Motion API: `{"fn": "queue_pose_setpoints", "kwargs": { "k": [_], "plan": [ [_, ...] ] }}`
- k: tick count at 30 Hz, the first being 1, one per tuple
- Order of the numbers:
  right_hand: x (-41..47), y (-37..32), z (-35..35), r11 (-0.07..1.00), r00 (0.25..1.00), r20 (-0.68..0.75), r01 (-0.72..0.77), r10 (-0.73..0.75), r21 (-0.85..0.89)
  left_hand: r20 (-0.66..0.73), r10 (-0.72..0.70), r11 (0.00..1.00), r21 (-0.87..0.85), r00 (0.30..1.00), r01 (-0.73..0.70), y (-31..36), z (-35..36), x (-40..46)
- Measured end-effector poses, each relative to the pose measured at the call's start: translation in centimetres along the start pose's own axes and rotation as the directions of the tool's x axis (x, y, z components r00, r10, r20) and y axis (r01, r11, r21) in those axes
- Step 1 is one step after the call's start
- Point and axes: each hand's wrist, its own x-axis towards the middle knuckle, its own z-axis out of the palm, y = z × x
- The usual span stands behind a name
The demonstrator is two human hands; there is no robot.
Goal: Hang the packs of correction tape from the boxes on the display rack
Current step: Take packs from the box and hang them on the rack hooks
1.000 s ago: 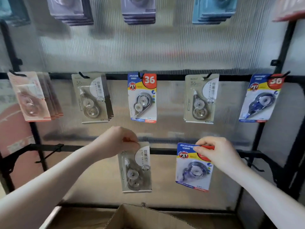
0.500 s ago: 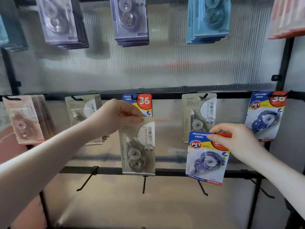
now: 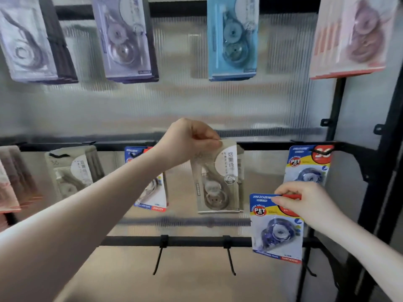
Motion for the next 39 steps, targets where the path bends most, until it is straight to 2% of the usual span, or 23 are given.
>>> {"fn": "queue_pose_setpoints", "kwargs": {
  "k": [11,17,20,25,31,35,39],
  "plan": [
    [0.4,2.0,-2.7,1.0,1.0,0.012,0.02,-0.02,0.011,0.046,-0.002,0.986,0.17,0.999,-0.005,0.8,3.8,2.0],
    [0.1,2.7,-2.6,0.999,1.0,0.015,0.012,-0.013,0.037,-0.004,-0.006,0.996,0.094,1.0,0.006,0.0,4.1,1.1],
    [-0.1,2.9,-2.7,0.998,1.0,0.023,-0.011,0.009,0.058,-0.026,0.012,0.991,0.132,1.0,-0.008,-0.7,4.1,0.8],
    [-0.5,3.2,-3.2,0.999,0.999,0.033,-0.034,0.032,0.038,0.034,-0.084,0.996,-0.023,0.996,0.085,-1.0,3.8,0.9],
    [-0.5,3.2,-3.6,0.999,0.999,0.023,-0.033,0.032,0.029,0.081,-0.121,0.992,-0.015,0.989,0.123,-1.1,3.7,1.3],
    [-0.4,2.8,-4.1,1.0,1.0,0.015,-0.013,0.013,0.025,0.05,-0.114,0.993,0.05,0.992,0.111,-1.5,3.9,1.7],
    [-0.1,2.4,-5.1,0.999,0.998,-0.06,0.012,-0.01,0.031,0.041,-0.062,0.982,0.182,0.997,0.054,-1.5,4.3,2.2]
  ]
}}
